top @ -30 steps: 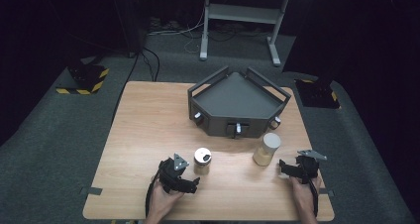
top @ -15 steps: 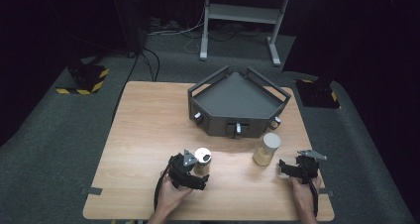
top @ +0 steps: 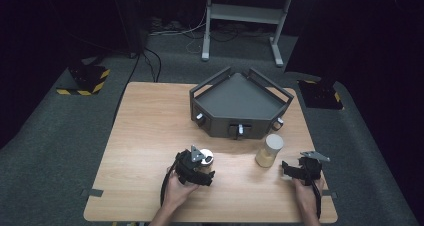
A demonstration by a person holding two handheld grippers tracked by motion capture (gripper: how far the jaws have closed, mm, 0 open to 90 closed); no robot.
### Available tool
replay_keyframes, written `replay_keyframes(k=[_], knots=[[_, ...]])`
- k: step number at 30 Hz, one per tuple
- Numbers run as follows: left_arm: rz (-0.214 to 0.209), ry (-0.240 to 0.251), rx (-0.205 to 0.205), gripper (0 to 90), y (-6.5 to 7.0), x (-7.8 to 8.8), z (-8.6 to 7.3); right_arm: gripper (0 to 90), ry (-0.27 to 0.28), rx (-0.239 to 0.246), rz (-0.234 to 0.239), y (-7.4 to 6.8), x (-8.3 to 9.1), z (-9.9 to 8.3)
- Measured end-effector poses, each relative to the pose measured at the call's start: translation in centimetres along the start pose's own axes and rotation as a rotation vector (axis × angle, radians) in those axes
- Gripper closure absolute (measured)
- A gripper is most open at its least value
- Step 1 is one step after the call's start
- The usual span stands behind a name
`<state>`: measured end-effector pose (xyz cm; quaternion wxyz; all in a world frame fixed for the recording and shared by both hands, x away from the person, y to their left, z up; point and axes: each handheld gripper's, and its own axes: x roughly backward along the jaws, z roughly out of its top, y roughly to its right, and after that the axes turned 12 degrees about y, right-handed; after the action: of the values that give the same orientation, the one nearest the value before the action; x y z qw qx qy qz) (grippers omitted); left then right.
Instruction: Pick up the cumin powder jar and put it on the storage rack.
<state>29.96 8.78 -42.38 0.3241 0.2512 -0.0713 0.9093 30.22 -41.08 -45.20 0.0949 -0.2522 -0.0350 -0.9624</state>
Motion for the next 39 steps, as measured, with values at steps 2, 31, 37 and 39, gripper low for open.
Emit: replay_keyframes(k=[2,31,37,39], knots=[[0.013,0.019,0.005,4.2,0.3,-0.4,-0.2,7.5,0.0,0.0,0.0,0.0,0.0,0.0],[0.041,-0.032,-0.03,21.8,1.1,-2.1,0.4,7.7,0.0,0.003,0.002,0.0,0.0,0.0],[0.036,-0.032,-0.033,26.8,1.1,-2.2,0.3,7.7,0.0,0.003,0.002,0.0,0.0,0.0],[0.03,-0.032,-0.036,29.1,1.1,-2.2,0.2,7.6,0.0,0.003,0.002,0.0,0.0,0.0]])
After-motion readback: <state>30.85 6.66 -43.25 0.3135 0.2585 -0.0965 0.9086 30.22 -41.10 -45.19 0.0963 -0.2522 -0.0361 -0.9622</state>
